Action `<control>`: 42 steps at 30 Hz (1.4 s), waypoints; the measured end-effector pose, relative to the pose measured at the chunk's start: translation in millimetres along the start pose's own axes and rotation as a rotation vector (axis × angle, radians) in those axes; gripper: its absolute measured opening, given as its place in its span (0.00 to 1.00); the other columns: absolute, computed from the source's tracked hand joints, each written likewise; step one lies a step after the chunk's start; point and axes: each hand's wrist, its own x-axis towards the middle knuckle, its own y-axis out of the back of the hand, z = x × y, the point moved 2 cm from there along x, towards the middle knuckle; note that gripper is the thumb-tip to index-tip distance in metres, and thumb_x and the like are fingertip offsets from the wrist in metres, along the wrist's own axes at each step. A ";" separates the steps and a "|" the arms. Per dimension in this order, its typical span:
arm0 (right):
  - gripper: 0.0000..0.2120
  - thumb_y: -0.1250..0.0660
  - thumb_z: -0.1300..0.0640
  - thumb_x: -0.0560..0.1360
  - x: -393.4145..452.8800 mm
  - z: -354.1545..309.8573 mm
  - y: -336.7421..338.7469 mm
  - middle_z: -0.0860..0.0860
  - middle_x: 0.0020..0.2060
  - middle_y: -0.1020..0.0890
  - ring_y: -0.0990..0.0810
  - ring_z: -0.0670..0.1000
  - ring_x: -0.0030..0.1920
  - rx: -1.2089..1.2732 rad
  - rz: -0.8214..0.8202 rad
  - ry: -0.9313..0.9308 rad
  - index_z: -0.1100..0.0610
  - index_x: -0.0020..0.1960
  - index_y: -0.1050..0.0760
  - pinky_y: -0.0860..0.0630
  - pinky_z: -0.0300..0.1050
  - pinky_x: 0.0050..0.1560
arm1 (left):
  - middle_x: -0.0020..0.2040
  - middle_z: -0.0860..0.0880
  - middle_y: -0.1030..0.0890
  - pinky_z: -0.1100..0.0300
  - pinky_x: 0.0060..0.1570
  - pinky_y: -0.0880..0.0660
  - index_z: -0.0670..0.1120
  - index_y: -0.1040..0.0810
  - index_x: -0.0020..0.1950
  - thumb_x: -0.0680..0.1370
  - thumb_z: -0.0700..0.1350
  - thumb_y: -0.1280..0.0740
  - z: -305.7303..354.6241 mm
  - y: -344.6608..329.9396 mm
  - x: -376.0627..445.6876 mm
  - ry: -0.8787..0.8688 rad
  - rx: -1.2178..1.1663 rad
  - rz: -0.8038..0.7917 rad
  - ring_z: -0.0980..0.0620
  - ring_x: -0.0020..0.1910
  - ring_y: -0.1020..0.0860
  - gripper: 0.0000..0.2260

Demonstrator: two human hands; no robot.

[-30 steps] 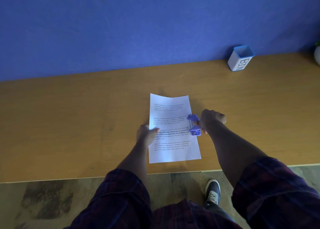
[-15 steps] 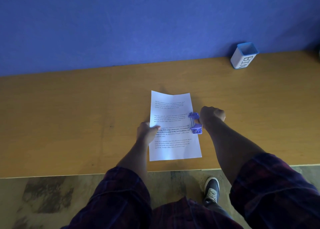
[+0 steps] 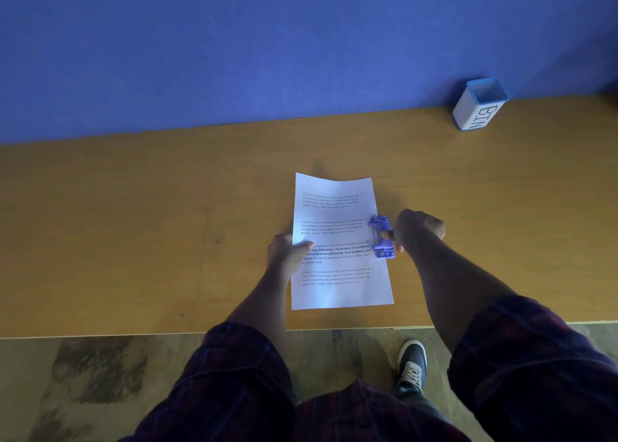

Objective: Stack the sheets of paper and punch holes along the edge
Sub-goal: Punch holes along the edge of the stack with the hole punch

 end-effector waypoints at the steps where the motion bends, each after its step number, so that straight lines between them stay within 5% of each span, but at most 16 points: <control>1: 0.22 0.30 0.32 0.72 0.8 0.0 0.0 0.48 0.42 0.14 0.16 0.52 0.46 0.009 -0.004 -0.006 0.51 0.46 0.17 0.28 0.42 0.39 | 0.51 0.49 0.13 0.54 0.53 0.18 0.46 0.14 0.56 0.74 0.52 0.25 0.1 0.0 -0.2 -0.001 -0.008 -0.002 0.48 0.49 0.15 0.14; 8: 0.28 0.25 0.32 0.66 -0.2 3.1 -1.7 0.50 0.30 0.28 0.25 0.55 0.39 0.066 0.118 -0.067 0.51 0.34 0.35 0.39 0.41 0.29 | 0.52 0.49 0.13 0.57 0.51 0.19 0.47 0.15 0.57 0.75 0.52 0.26 0.6 -2.2 -4.5 -0.021 -0.007 0.015 0.49 0.49 0.16 0.14; 13: 0.24 0.24 0.36 0.68 -5.5 4.7 -12.0 0.53 0.49 0.15 0.16 0.58 0.51 0.147 0.166 -0.043 0.53 0.54 0.21 0.29 0.45 0.41 | 0.55 0.49 0.13 0.57 0.53 0.20 0.47 0.15 0.60 0.76 0.52 0.27 1.4 -3.1 -6.8 -0.006 0.004 0.027 0.47 0.52 0.16 0.16; 17: 0.17 0.25 0.42 0.68 -6.5 12.0 -18.1 0.53 0.45 0.14 0.15 0.57 0.48 0.457 0.104 -0.081 0.53 0.49 0.18 0.20 0.48 0.52 | 0.51 0.50 0.14 0.60 0.46 0.25 0.48 0.15 0.59 0.76 0.52 0.27 2.7 -3.4 -9.2 -0.007 0.003 0.037 0.49 0.46 0.18 0.15; 23: 0.11 0.26 0.45 0.70 -20.7 13.0 -30.0 0.53 0.40 0.15 0.19 0.58 0.41 0.643 0.197 -0.034 0.52 0.41 0.20 0.28 0.44 0.41 | 0.53 0.51 0.13 0.61 0.44 0.26 0.50 0.16 0.60 0.76 0.52 0.29 4.6 -4.2 -11.1 -0.007 0.004 0.030 0.50 0.44 0.18 0.14; 37: 0.10 0.29 0.49 0.73 -23.6 4.7 -43.1 0.56 0.41 0.15 0.24 0.58 0.38 0.682 0.310 0.010 0.57 0.45 0.18 0.30 0.43 0.38 | 0.58 0.51 0.14 0.60 0.49 0.24 0.50 0.16 0.63 0.77 0.52 0.29 3.4 -4.6 -12.6 -0.047 0.031 0.051 0.50 0.47 0.19 0.16; 42: 0.11 0.30 0.50 0.74 -23.8 3.4 -45.1 0.58 0.43 0.15 0.18 0.61 0.45 0.691 0.309 0.017 0.59 0.48 0.18 0.29 0.44 0.40 | 0.58 0.51 0.13 0.61 0.49 0.25 0.50 0.16 0.63 0.77 0.52 0.29 4.6 -4.1 -13.8 -0.048 0.048 0.059 0.51 0.47 0.19 0.16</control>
